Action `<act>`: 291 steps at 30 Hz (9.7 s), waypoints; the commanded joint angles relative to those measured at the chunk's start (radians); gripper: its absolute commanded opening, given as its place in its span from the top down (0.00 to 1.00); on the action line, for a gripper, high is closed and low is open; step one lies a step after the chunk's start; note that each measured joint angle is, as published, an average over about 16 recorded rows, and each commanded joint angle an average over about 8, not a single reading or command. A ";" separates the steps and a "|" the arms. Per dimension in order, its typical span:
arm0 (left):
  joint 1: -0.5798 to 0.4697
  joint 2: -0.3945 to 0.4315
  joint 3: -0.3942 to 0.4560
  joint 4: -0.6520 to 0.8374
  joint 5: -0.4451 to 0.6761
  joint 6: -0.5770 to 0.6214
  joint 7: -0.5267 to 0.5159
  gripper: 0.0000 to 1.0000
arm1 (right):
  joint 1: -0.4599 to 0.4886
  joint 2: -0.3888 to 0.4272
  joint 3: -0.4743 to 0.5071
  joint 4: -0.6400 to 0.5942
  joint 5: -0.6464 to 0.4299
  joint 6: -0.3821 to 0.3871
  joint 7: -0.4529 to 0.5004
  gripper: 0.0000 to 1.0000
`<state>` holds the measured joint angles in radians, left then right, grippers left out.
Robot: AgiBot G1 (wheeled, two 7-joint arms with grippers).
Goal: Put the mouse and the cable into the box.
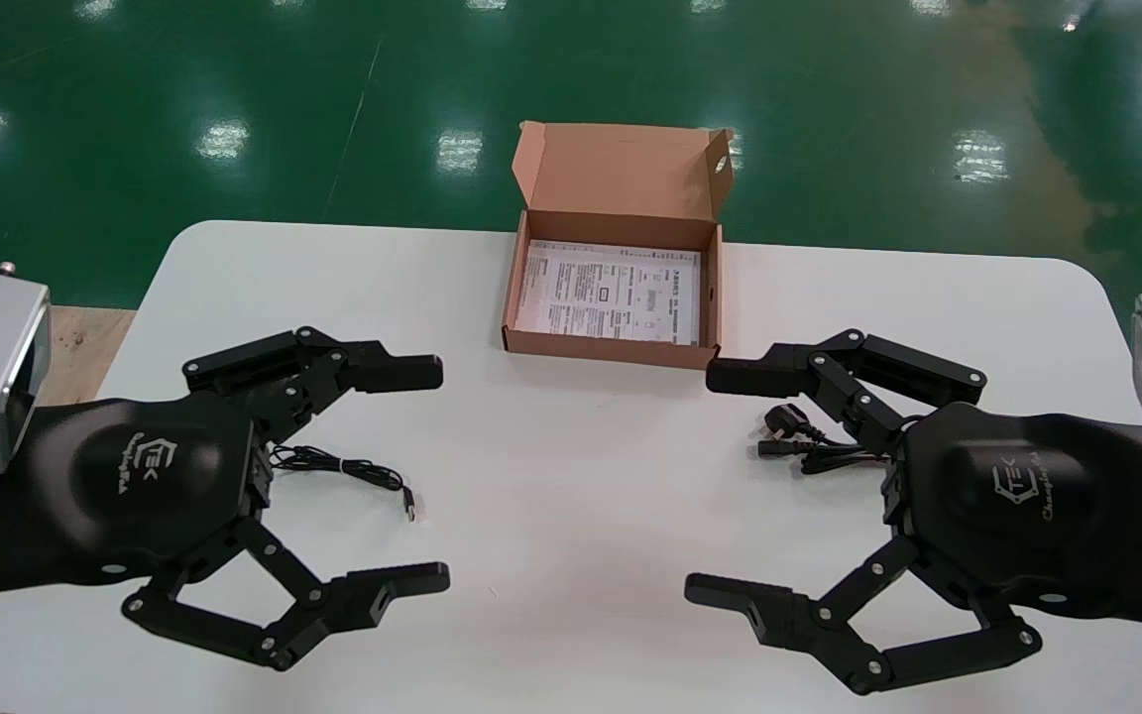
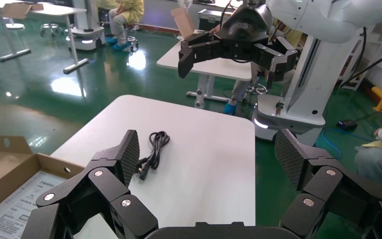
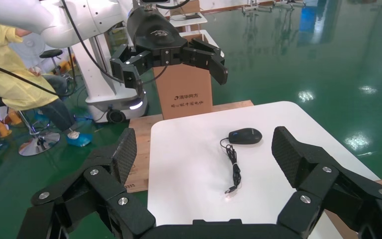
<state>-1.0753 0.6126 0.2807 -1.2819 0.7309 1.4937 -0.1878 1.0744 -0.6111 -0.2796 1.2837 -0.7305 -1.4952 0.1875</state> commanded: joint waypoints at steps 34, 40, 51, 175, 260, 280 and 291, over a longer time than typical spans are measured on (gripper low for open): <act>-0.003 -0.003 0.006 -0.005 0.010 0.008 -0.001 0.00 | 0.002 0.000 -0.001 -0.002 -0.002 0.000 -0.001 0.00; -0.100 -0.017 0.085 -0.013 0.148 0.066 -0.020 0.00 | 0.051 0.010 -0.012 -0.023 -0.102 -0.019 -0.090 0.00; -0.439 0.069 0.390 0.123 0.658 0.090 0.113 0.00 | 0.302 -0.041 -0.152 -0.319 -0.521 -0.079 -0.562 0.00; -0.947 0.434 0.366 0.790 0.739 -0.461 1.028 1.00 | 0.644 -0.753 -0.333 -1.101 -0.814 0.718 -1.227 1.00; -0.519 0.752 0.480 1.054 0.247 -0.589 0.728 1.00 | 0.846 -0.333 -0.555 -1.277 -0.527 0.481 -1.198 0.00; -0.526 0.748 0.610 1.059 0.241 -0.692 0.309 0.00 | 0.848 -0.324 -0.574 -1.286 -0.554 0.402 -1.180 0.00; -0.516 0.732 0.620 1.025 0.233 -0.690 0.278 0.00 | 0.831 -0.315 -0.561 -1.272 -0.540 0.353 -1.152 0.00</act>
<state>-1.5826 1.3332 0.8895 -0.2727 0.9600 0.8151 0.0865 1.8915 -0.9212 -0.8320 0.0331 -1.2623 -1.1459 -0.9457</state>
